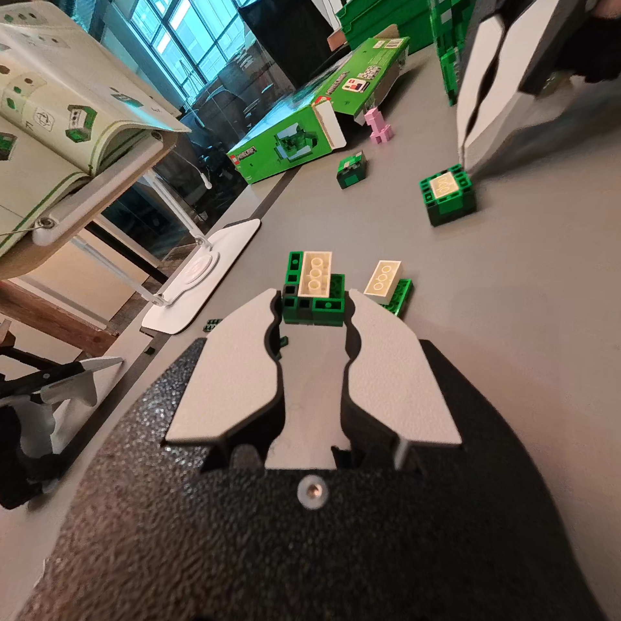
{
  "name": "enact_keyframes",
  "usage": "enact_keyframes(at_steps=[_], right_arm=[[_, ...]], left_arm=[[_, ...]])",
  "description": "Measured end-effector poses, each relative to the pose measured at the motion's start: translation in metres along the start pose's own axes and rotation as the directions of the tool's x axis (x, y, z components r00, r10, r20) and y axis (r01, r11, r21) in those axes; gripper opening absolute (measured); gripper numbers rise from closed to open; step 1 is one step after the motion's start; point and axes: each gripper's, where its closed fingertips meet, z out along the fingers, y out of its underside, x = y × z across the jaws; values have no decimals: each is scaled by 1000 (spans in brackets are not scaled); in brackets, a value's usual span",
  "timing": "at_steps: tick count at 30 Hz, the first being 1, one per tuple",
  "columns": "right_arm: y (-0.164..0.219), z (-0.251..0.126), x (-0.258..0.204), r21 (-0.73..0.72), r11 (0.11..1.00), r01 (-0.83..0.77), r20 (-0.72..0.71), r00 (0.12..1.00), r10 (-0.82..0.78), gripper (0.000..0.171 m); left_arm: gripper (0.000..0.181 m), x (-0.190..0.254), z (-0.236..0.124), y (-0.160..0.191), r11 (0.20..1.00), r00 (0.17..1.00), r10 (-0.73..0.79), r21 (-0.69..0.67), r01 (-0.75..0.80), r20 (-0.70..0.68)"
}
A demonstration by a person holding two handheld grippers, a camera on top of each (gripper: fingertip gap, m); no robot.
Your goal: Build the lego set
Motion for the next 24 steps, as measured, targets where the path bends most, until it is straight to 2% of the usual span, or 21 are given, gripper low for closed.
enact_keyframes(at_steps=[9, 11, 13, 16, 18, 24], right_arm=[[-30, 22, 13, 51, 991, 122, -48, 992, -120, 0], [-37, 23, 19, 72, 991, 116, -98, 989, -109, 0], [-42, 17, 25, 128, 989, 70, -148, 988, -51, 10], [-43, 12, 13, 201, 977, -67, -79, 993, 85, 38], [-37, 14, 5, 185, 978, -94, -74, 991, 109, 51], [-40, 20, -15, 143, 988, -57, -100, 992, 71, 62]], left_arm=[[35, 1, 1, 0, 1000, 1000, 0, 0, 0, -2], [35, 0, 1, 0, 1000, 1000, 0, 0, 0, -1], [35, 0, 1, -1, 1000, 1000, -1, 3, 1, 1], [35, 0, 2, -1, 1000, 1000, -4, 1, 4, 0], [35, 0, 2, -1, 1000, 1000, -3, -1, 3, -1], [35, 1, 3, -1, 1000, 1000, 4, -1, -4, -2]])
